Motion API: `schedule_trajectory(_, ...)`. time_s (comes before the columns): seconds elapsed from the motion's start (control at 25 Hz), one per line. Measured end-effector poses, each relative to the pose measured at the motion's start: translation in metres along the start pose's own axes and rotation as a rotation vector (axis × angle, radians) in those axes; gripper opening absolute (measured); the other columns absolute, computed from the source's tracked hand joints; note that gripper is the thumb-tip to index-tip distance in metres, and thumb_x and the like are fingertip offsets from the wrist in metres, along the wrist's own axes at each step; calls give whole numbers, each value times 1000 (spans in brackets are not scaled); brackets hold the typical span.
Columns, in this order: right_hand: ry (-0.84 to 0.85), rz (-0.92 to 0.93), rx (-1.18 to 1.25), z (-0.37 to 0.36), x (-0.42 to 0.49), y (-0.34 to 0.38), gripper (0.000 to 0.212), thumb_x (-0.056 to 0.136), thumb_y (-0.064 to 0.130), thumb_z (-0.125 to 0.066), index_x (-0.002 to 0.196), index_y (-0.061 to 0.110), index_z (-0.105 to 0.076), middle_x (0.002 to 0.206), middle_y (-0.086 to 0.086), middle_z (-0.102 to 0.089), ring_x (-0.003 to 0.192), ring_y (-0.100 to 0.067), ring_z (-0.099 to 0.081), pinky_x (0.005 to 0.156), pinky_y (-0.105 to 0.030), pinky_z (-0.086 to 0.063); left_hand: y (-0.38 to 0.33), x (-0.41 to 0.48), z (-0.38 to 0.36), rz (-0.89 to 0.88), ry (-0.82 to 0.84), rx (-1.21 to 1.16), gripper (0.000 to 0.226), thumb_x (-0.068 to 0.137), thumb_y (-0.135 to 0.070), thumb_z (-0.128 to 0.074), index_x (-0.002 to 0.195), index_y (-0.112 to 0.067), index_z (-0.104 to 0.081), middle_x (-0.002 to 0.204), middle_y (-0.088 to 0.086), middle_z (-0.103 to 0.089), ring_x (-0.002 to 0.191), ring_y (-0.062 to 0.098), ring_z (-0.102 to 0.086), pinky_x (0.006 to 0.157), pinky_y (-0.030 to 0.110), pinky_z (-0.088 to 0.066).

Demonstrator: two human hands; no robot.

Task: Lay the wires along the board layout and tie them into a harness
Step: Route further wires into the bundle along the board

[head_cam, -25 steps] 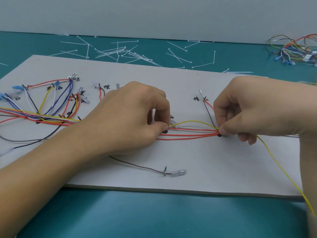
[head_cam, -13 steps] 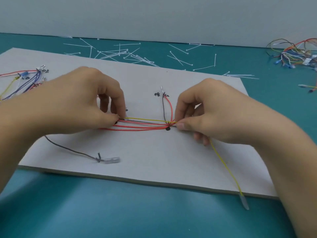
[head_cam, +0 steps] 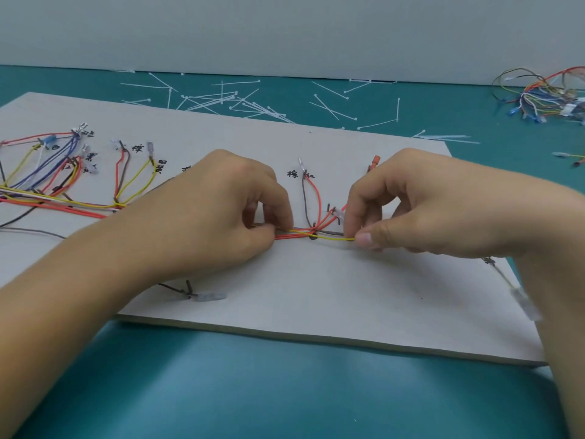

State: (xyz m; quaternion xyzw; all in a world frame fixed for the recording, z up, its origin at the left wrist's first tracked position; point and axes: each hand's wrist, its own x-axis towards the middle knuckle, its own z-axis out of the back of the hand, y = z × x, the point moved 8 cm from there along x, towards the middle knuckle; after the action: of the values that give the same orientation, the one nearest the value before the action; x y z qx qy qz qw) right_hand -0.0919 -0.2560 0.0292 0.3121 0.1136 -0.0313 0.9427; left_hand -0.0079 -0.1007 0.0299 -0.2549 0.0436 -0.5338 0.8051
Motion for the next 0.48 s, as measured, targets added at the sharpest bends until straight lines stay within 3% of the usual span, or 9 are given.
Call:
schedule_trajectory(0.2, 20, -68, -86, 10, -7, -11, 14, 87, 25, -75, 89, 38, -75, 75, 13, -71, 46, -3, -57, 43, -10, -40, -1, 5, -7, 13, -47, -84, 20, 82, -11, -75, 87, -30, -81, 77, -12, -72, 68, 13, -63, 65, 25, -50)
schedule_trajectory(0.36, 42, -154, -157, 13, -10, -22, 9, 86, 27, -76, 86, 36, -74, 68, 10, -74, 57, -9, -67, 57, -37, -57, -6, 10, -13, -5, -67, -127, 15, 86, -15, -78, 90, -30, -81, 76, -13, -71, 68, 16, -61, 67, 27, -48)
schedule_trajectory(0.48, -6, -197, -118, 21, -14, -25, 8, 81, 30, -79, 85, 36, -75, 64, 4, -73, 47, -10, -61, 53, -34, -56, -9, 13, -15, -26, -51, -128, 14, 87, -16, -78, 87, -30, -79, 78, -16, -68, 70, 15, -60, 68, 28, -47)
